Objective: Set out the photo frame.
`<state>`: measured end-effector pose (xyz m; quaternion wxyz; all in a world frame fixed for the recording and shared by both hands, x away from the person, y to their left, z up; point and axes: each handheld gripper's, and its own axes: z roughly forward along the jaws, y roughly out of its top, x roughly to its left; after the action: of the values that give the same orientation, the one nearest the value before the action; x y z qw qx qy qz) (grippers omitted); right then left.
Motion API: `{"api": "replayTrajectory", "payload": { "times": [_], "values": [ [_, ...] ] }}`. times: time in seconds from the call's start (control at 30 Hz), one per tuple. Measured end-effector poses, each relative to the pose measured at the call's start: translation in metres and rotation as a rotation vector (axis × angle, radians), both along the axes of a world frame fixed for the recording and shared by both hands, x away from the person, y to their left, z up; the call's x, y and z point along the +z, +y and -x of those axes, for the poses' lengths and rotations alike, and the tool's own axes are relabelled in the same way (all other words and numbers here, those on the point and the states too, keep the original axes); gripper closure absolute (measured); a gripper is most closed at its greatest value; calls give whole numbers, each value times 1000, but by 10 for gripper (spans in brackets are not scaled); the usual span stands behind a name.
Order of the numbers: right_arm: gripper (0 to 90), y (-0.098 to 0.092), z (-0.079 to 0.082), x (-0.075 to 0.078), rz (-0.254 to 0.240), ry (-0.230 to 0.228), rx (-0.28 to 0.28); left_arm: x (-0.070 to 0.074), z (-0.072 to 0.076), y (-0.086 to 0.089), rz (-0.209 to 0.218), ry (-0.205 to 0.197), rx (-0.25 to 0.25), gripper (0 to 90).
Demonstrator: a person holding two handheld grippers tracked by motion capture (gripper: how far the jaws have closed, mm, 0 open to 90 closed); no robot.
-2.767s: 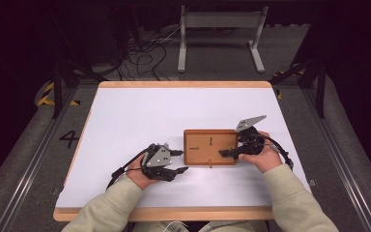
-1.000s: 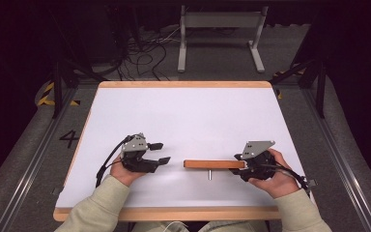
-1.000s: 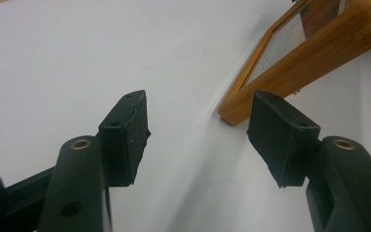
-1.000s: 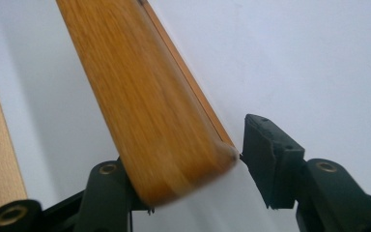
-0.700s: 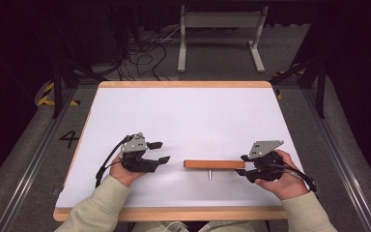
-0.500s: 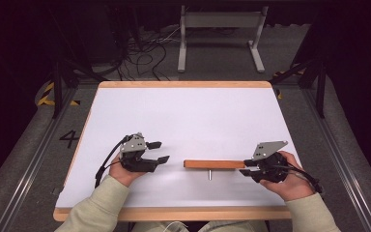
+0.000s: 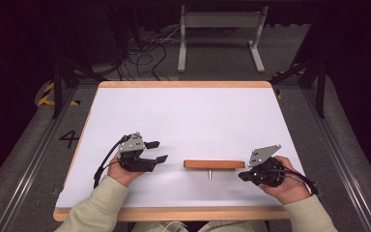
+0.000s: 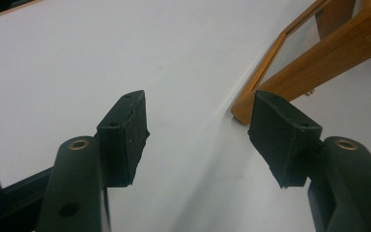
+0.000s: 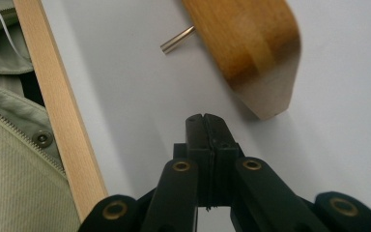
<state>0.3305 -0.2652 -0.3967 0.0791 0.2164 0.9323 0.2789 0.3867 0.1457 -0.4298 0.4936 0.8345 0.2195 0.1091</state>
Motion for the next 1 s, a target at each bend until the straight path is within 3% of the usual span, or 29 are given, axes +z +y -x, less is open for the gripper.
{"api": "replayTrajectory", "payload": {
  "times": [0.4,0.53,0.8,1.0],
  "values": [
    [900,1,-13,-21,-47,7,-53,0,1,1,1,1,5,387],
    [900,-2,-17,-22,-74,7,-83,-1,1,2,0,-1,6,387],
    [900,-1,-27,-27,-80,14,-114,-1,4,6,-1,1,18,385],
    [900,-2,-44,-29,-132,26,-172,-2,7,11,-4,1,35,384]
  ]
}}
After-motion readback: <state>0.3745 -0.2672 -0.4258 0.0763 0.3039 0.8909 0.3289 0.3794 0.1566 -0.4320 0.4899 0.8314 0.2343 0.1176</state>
